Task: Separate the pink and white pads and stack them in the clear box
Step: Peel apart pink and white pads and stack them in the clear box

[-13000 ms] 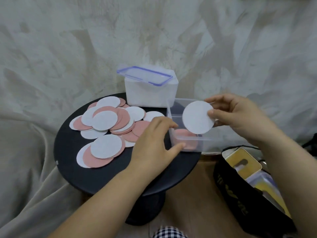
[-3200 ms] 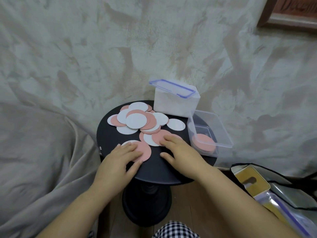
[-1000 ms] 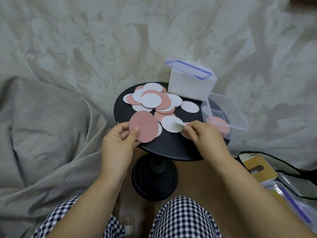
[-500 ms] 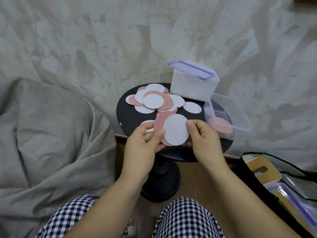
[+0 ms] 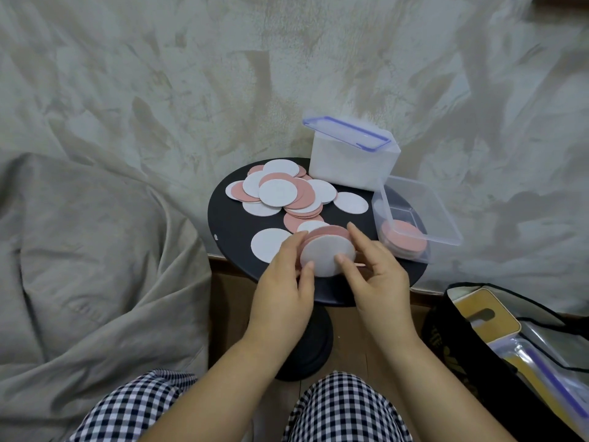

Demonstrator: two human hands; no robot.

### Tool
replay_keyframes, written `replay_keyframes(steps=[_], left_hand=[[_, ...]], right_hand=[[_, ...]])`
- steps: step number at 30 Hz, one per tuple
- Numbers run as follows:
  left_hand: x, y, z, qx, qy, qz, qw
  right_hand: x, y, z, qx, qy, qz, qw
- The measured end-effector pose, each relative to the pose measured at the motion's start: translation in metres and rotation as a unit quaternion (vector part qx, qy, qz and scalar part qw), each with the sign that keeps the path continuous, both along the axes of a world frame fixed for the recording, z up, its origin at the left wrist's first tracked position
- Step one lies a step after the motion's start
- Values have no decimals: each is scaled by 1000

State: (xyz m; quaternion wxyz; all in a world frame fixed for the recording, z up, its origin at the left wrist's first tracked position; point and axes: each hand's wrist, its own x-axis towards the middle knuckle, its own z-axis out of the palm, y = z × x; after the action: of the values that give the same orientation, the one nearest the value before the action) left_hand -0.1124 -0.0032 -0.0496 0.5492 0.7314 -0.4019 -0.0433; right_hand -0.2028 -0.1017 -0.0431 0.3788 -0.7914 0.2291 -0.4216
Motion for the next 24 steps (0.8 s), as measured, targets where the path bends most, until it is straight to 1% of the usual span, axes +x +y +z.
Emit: replay_keyframes(steps=[5, 9, 13, 14, 16, 18, 21, 24], left_hand=[[1, 0, -2, 33, -56, -4, 998], [1, -2, -2, 41, -81, -13, 996], [-2, -1, -2, 72, -108, -37, 991], [-1, 0, -2, 64, -104, -32, 992], [2, 0, 0, 18, -91, -9, 996], [5, 1, 3, -23, -74, 19, 997], [5, 2, 3, -48, -25, 24, 998], [3, 2, -1, -61, -9, 21, 998]], right_hand=[[-1, 0, -12, -2, 12, 8, 1000], [0, -2, -17, -84, 24, -9, 996], [0, -4, -17, -111, 22, -14, 993], [-1, -4, -16, -115, 18, -15, 993], [-2, -3, -12, -113, 3, -13, 993], [-5, -1, -8, -80, -16, -4, 997], [-6, 2, -7, -22, -31, -7, 999], [-5, 0, -12, -37, -22, -18, 999]])
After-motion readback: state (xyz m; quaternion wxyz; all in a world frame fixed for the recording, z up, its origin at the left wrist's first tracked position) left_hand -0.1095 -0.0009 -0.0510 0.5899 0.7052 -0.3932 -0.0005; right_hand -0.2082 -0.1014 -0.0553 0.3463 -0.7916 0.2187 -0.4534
